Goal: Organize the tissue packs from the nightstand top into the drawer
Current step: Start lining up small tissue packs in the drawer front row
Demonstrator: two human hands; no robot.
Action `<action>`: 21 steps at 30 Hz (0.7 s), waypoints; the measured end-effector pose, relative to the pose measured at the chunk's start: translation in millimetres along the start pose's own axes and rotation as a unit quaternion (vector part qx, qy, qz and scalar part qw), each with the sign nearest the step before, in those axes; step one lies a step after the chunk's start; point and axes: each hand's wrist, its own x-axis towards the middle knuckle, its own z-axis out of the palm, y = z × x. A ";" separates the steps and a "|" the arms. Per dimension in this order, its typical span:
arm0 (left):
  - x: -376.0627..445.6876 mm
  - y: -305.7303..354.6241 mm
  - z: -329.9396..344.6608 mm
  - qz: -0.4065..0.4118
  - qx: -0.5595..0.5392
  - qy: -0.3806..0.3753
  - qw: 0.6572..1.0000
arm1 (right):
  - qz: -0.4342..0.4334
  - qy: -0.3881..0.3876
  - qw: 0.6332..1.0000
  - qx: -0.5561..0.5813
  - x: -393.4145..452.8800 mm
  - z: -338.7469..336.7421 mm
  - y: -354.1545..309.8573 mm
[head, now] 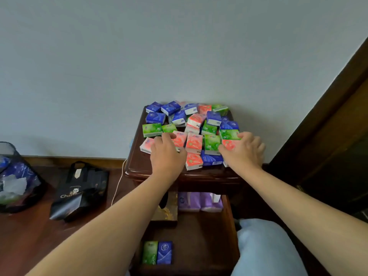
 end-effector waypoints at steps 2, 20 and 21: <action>8.9 4.9 5.1 -0.009 0.057 -0.004 0.998 | 0.039 -0.027 0.999 -0.024 9.7 3.8 0.7; 35.6 -9.9 30.8 -0.010 0.136 -0.055 0.989 | 0.088 -0.035 0.995 0.044 24.6 26.2 6.9; 35.8 -9.7 30.4 -0.016 0.136 -0.058 0.989 | 0.091 -0.034 0.994 0.052 24.2 25.1 7.1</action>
